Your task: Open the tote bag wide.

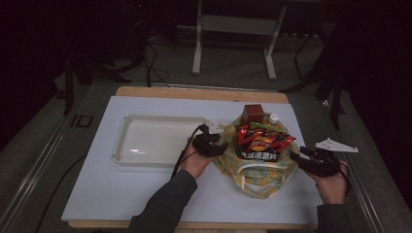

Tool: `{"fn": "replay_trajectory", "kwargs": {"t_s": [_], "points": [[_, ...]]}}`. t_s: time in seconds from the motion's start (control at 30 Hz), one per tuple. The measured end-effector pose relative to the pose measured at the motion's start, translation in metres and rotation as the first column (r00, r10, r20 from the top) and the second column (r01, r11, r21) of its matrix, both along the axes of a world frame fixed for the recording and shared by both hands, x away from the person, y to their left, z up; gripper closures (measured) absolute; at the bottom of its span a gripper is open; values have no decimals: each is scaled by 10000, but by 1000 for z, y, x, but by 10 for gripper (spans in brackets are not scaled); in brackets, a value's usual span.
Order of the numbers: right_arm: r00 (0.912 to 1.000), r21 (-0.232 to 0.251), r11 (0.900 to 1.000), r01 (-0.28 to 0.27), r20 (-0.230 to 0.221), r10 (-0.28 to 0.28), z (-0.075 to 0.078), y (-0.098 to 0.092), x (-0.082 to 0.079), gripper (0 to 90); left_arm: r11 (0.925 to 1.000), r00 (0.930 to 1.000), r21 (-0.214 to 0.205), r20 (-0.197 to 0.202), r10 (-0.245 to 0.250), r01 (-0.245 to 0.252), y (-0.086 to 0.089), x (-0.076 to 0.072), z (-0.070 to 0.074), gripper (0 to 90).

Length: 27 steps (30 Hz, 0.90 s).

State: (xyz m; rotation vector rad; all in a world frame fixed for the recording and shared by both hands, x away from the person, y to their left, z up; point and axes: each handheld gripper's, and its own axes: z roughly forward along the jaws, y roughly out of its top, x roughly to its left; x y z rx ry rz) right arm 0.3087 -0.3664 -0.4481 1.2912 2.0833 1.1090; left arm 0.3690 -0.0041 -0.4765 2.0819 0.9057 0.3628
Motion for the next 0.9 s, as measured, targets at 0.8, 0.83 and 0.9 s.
{"fn": "replay_trajectory", "kwargs": {"t_s": [0.8,0.83,0.9], "points": [[9889,-681,9896,-1264,-878,1202,-44,28,-7,537,9892,9935,998,281,-1103,1070,-23,-36,-29,556],[9890,-691,9901,-1222,-925,1156,-47,27,-6,538,9882,9943,1152,222,-1040,1008,-24,-34,-31,558],[9890,-691,9908,-1166,-990,1095,-50,26,-5,541,9873,9953,1292,172,-955,925,-25,-32,-34,562]]}}
